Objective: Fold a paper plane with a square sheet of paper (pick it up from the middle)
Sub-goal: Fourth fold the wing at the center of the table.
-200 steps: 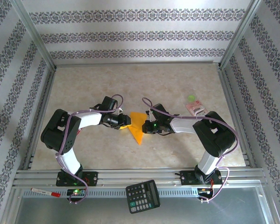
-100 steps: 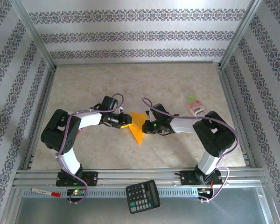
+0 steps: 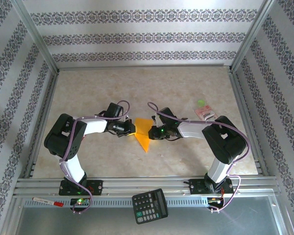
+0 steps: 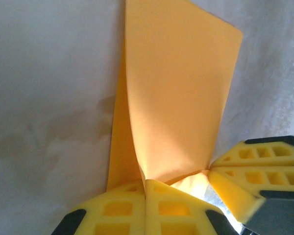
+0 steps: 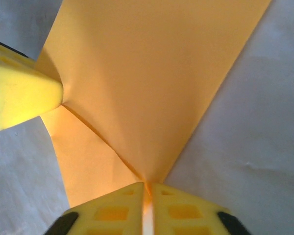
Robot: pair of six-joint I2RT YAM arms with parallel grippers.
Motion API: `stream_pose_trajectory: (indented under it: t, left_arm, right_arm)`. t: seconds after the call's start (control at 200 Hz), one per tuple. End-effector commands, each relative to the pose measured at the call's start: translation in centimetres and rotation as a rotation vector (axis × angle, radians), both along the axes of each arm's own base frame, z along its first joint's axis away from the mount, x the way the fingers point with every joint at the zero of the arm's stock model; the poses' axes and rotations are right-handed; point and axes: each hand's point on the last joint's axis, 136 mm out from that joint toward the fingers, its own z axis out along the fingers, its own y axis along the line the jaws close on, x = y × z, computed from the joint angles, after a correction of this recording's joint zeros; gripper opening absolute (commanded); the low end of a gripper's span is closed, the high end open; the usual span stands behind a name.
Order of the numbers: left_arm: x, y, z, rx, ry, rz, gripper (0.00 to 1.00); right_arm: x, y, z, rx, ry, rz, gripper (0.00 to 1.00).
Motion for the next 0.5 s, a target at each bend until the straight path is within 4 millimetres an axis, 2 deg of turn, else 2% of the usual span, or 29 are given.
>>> stream_pose_trajectory:
  t: [0.0, 0.105, 0.205, 0.365, 0.495]
  left_arm:
    - [-0.1, 0.5, 1.2, -0.005, -0.015, 0.075, 0.0]
    - [-0.8, 1.4, 1.9, -0.005, -0.002, 0.167, 0.0]
    - [-1.3, 2.0, 2.5, -0.01, 0.004, 0.27, 0.0]
    - [-1.9, 2.1, 3.3, -0.002, 0.021, 0.384, 0.0]
    - [-2.0, 2.0, 3.4, -0.021, 0.053, 0.464, 0.0]
  right_arm:
    - [0.5, -1.0, 1.3, -0.069, -0.045, 0.031, 0.21]
    - [0.6, -1.6, 3.4, -0.102, -0.11, 0.036, 0.29]
    - [0.2, -1.5, 5.4, -0.128, -0.193, 0.046, 0.33]
    - [-1.5, 0.9, 7.8, -0.124, -0.315, 0.091, 0.37]
    - [-2.8, 2.8, 8.0, -0.115, -0.401, 0.129, 0.42]
